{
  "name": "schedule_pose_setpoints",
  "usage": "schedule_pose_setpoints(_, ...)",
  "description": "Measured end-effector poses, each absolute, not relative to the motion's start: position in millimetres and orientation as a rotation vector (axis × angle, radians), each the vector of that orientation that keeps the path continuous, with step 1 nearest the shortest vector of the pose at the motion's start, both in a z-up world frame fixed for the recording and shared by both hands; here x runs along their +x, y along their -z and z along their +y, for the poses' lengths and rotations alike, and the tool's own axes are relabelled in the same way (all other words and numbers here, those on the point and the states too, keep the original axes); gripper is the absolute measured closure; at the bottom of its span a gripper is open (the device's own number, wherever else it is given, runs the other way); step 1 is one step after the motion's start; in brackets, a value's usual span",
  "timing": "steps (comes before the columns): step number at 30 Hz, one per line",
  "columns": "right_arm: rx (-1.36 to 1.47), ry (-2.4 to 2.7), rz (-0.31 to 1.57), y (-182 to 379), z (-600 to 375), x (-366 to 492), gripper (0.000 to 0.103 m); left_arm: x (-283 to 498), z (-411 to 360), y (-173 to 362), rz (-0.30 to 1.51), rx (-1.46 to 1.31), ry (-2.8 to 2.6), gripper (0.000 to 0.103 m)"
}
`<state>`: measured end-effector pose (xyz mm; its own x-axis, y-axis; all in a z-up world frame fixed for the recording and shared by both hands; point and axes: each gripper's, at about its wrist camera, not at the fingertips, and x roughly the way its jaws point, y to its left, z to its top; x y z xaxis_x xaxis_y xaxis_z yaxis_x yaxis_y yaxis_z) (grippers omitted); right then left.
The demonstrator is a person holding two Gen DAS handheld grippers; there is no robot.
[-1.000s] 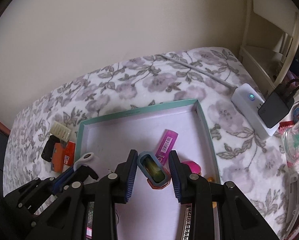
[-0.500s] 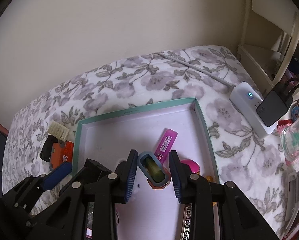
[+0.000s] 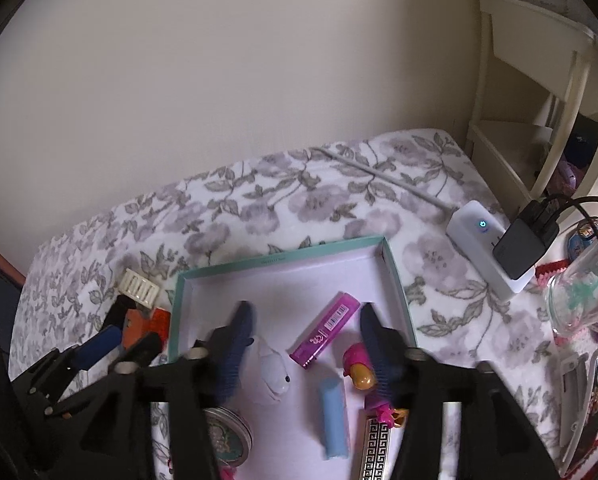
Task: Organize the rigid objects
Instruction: 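Open the left gripper releasing the watch while the right gripper releases the eraser in the tray, then move the left gripper toward the black toy car while the right gripper approaches the red glue bottle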
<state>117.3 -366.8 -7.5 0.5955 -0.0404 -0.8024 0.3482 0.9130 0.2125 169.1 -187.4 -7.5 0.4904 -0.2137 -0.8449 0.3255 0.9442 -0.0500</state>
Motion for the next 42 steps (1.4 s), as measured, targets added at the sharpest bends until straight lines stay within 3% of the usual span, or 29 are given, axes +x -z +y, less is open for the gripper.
schedule_pose_setpoints(2,0.365,0.233,0.904,6.7,-366.4,117.1,0.038,171.7,-179.7,4.7,1.005,0.108,0.305,0.045)
schedule_pose_setpoints(10,0.362,0.234,0.898,10.9,-366.2,119.5,0.013,182.7,-154.5,2.3,1.008,0.055,0.217,0.028)
schedule_pose_setpoints(15,0.353,0.224,0.887,11.7,-363.8,121.1,0.01,188.3,-145.0,7.4,1.025,0.033,0.179,0.023)
schedule_pose_setpoints(17,0.354,0.221,0.888,13.2,-363.1,122.1,0.0,189.8,-142.9,8.4,1.028,0.024,0.172,0.018)
schedule_pose_setpoints(22,0.353,0.211,0.889,15.8,-360.2,123.5,0.0,192.4,-137.6,10.1,1.029,0.006,0.163,0.016)
schedule_pose_setpoints(25,0.354,0.202,0.889,17.3,-356.3,124.9,0.0,196.5,-129.2,11.2,1.032,-0.013,0.152,0.009)
schedule_pose_setpoints(42,0.229,0.023,0.937,31.5,-267.1,151.9,0.0,223.5,-36.8,24.0,1.098,-0.133,-0.029,0.009)
